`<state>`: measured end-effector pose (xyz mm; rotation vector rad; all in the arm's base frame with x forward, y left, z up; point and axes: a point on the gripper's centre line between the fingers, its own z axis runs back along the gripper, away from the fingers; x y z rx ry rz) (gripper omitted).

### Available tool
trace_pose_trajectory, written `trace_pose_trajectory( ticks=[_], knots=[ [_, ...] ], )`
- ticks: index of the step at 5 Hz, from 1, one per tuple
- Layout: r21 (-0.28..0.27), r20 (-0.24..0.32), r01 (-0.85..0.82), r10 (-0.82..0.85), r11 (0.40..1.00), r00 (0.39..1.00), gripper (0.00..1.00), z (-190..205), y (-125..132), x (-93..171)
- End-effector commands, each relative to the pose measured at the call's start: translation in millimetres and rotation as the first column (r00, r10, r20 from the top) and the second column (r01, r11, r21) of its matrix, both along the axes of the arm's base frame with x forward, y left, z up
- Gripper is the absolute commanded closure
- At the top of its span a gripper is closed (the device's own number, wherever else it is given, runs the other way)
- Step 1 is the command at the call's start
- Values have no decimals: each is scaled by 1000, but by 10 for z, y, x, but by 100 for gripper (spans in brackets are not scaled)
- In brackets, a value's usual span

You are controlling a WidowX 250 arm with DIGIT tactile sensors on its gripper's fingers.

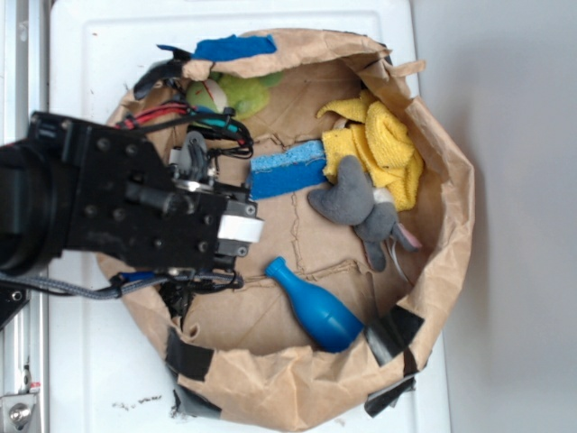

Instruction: Grab the blue ball.

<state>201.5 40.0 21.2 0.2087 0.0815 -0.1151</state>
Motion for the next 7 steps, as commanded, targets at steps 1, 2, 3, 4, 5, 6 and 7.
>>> trace_pose_trajectory(
  ticks=[1, 2, 3, 4, 5, 6, 7],
  knots=[
    [-53, 30, 4, -2, 999, 1000, 100, 178, 0, 100],
    [-141, 80, 5, 7, 990, 997, 100, 554, -64, 204],
    [-187, 168, -14, 47, 982, 985, 100, 944, -194, 254],
    [-233, 191, -48, 94, 971, 977, 100, 1336, -309, 367],
    [-269, 232, -91, 156, 959, 960, 100, 1592, -312, 438],
    [-328, 251, -91, 179, 940, 951, 100, 1718, -277, 512],
    [-311, 266, -92, 180, 946, 947, 100, 1695, -287, 524]
  ],
)
